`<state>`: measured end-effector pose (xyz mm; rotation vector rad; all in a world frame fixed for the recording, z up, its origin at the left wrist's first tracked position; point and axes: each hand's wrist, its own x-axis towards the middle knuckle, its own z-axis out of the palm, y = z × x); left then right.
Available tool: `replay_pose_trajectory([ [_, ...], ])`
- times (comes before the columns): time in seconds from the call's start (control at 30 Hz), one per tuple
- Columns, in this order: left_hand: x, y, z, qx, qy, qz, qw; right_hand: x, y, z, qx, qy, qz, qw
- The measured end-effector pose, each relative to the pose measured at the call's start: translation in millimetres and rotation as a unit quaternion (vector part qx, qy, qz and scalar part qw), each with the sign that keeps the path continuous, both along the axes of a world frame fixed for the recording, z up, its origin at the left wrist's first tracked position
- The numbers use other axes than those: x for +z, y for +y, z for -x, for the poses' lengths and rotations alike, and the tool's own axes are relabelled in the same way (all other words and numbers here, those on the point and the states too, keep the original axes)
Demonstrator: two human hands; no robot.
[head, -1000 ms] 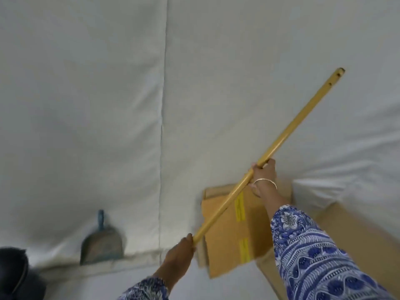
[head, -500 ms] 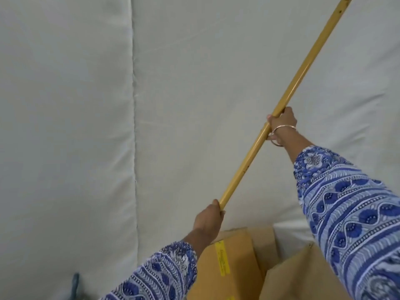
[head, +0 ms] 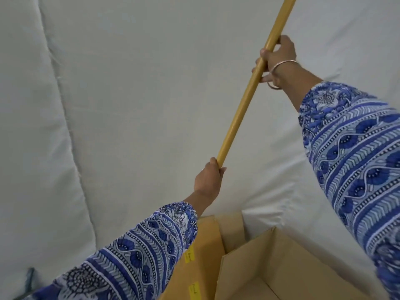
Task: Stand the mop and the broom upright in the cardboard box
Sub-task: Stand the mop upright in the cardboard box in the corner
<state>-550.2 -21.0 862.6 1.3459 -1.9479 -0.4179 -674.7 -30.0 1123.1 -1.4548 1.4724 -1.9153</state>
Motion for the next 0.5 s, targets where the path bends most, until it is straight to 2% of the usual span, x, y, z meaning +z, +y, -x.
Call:
replay_pose_trajectory([
  [0.3, -54, -67, 122, 0.007, 0.086, -0.066, 0.994, -42, -68, 76, 0.048, 0.092, -0.040, 0.994],
  [0.43, -75, -103, 175, 0.018, 0.178, -0.138, 0.974, -59, -108, 114, 0.062, 0.125, -0.035, 0.990],
  [0.5, -83, -118, 195, 0.023, 0.187, -0.147, 0.971, -65, -123, 128, 0.081, 0.135, -0.039, 0.987],
])
